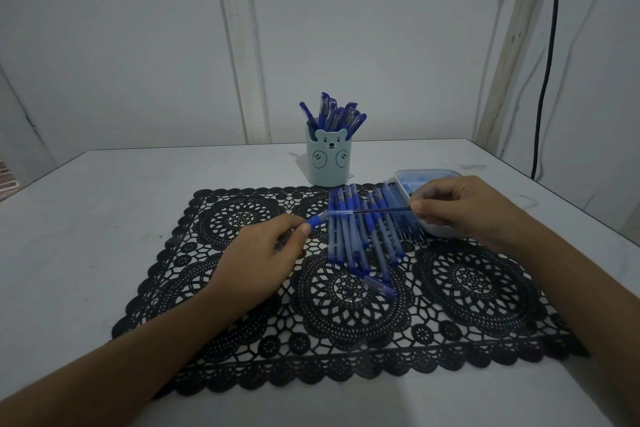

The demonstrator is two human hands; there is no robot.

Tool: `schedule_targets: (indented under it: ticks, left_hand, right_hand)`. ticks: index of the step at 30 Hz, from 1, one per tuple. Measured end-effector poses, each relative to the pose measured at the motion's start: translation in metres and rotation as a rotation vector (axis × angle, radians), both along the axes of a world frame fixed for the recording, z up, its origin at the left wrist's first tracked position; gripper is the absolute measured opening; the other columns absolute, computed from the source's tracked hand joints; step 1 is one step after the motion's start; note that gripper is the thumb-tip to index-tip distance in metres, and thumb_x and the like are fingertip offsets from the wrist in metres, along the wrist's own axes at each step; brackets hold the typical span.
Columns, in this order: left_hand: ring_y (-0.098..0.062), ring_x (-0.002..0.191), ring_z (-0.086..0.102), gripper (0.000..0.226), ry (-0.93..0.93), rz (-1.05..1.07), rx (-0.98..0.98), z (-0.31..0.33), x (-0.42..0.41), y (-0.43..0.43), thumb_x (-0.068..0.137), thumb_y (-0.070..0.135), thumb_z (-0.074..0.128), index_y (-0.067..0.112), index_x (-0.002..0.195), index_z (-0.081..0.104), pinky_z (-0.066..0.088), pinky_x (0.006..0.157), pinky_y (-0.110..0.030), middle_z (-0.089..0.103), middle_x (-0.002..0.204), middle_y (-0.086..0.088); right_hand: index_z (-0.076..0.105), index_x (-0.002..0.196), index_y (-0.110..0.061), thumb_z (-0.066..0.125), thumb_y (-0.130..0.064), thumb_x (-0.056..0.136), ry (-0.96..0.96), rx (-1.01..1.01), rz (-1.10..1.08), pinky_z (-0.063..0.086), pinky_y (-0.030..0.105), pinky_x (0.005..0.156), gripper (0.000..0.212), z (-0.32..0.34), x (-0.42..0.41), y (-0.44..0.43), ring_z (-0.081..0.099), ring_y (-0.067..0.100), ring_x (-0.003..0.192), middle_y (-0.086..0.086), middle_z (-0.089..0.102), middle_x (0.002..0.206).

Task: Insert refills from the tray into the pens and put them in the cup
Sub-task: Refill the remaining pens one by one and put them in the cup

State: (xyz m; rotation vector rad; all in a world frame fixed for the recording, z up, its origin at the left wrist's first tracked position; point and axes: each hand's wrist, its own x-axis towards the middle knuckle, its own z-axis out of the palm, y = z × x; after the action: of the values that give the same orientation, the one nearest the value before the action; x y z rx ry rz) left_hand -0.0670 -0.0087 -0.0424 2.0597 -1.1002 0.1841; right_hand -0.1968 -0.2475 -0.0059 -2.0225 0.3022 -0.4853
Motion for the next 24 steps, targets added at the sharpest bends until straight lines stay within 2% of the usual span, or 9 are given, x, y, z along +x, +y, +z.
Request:
schedule_targets:
  ticks: [3, 8, 12, 15, 18, 19, 21, 24]
  left_hand:
    - [-0.006, 0.062, 0.052, 0.022, -0.076, -0.007, 0.016, -0.001, -0.001, 0.001, 0.094, 0.037, 0.043, 0.027, 0.097, 0.063, 0.038, 0.05, -0.023, 0.058, 0.063, 0.009]
    - [0.0, 0.065, 0.054, 0.036, -0.341, -0.043, 0.14, -0.001, -0.008, 0.003, 0.089, 0.048, 0.033, 0.029, 0.101, 0.062, 0.039, 0.053, -0.012, 0.061, 0.074, 0.016]
    - [0.002, 0.068, 0.055, 0.037, -0.379, -0.096, 0.143, 0.0, -0.01, 0.003, 0.089, 0.046, 0.034, 0.027, 0.102, 0.063, 0.045, 0.053, -0.014, 0.065, 0.082, 0.015]
    - [0.001, 0.072, 0.054, 0.036, -0.391, -0.107, 0.155, -0.001, -0.01, 0.002, 0.09, 0.047, 0.034, 0.029, 0.103, 0.063, 0.045, 0.053, -0.014, 0.065, 0.083, 0.016]
    - [0.003, 0.072, 0.053, 0.037, -0.396, -0.11, 0.161, -0.001, -0.01, 0.002, 0.089, 0.047, 0.034, 0.029, 0.103, 0.063, 0.041, 0.053, -0.011, 0.065, 0.084, 0.016]
    - [0.003, 0.075, 0.052, 0.037, -0.378, -0.11, 0.151, -0.001, -0.01, 0.002, 0.089, 0.047, 0.034, 0.028, 0.103, 0.063, 0.037, 0.055, -0.008, 0.065, 0.085, 0.016]
    - [0.003, 0.081, 0.05, 0.038, -0.347, -0.109, 0.129, -0.001, -0.009, 0.002, 0.088, 0.048, 0.034, 0.028, 0.104, 0.063, 0.034, 0.06, -0.005, 0.065, 0.087, 0.017]
    - [0.007, 0.08, 0.047, 0.038, -0.349, -0.107, 0.117, -0.002, -0.008, 0.002, 0.088, 0.048, 0.034, 0.028, 0.103, 0.063, 0.033, 0.062, -0.004, 0.065, 0.087, 0.017]
  right_hand:
    - [0.069, 0.07, -0.015, 0.065, -0.01, 0.081, 0.002, -0.023, -0.001, 0.04, 0.025, 0.062, 0.013, 0.002, -0.001, 0.0, 0.049, 0.014, 0.06, 0.001, 0.06, 0.061]
    - [0.069, 0.069, -0.015, 0.065, -0.01, 0.08, 0.01, -0.019, 0.062, 0.04, 0.023, 0.059, 0.012, 0.009, -0.007, 0.001, 0.047, 0.016, 0.058, 0.001, 0.057, 0.059]
    - [0.071, 0.074, -0.019, 0.068, -0.015, 0.078, 0.093, -0.074, 0.176, 0.043, 0.012, 0.059, 0.007, 0.01, -0.007, 0.021, 0.058, 0.009, 0.061, -0.001, 0.067, 0.065]
    - [0.073, 0.085, -0.027, 0.066, -0.027, 0.079, 0.121, -0.106, 0.225, 0.049, 0.013, 0.069, 0.009, 0.003, -0.003, 0.046, 0.064, 0.005, 0.072, -0.003, 0.071, 0.079]
    - [0.068, 0.098, -0.04, 0.055, -0.048, 0.075, 0.144, -0.145, 0.284, 0.045, 0.015, 0.075, 0.027, -0.003, 0.002, 0.059, 0.061, -0.005, 0.083, -0.015, 0.07, 0.088]
    - [0.066, 0.1, -0.042, 0.053, -0.048, 0.077, 0.131, -0.146, 0.29, 0.042, 0.014, 0.076, 0.028, -0.003, 0.002, 0.06, 0.059, -0.008, 0.085, -0.018, 0.068, 0.09]
    - [0.066, 0.102, -0.042, 0.054, -0.033, 0.087, 0.084, -0.153, 0.271, 0.041, 0.013, 0.075, 0.021, -0.003, 0.002, 0.058, 0.057, -0.007, 0.08, -0.017, 0.064, 0.086]
    - [0.069, 0.096, -0.037, 0.06, -0.014, 0.087, 0.004, -0.114, 0.22, 0.044, 0.011, 0.067, 0.026, -0.003, 0.001, 0.057, 0.056, -0.001, 0.071, -0.013, 0.067, 0.08]
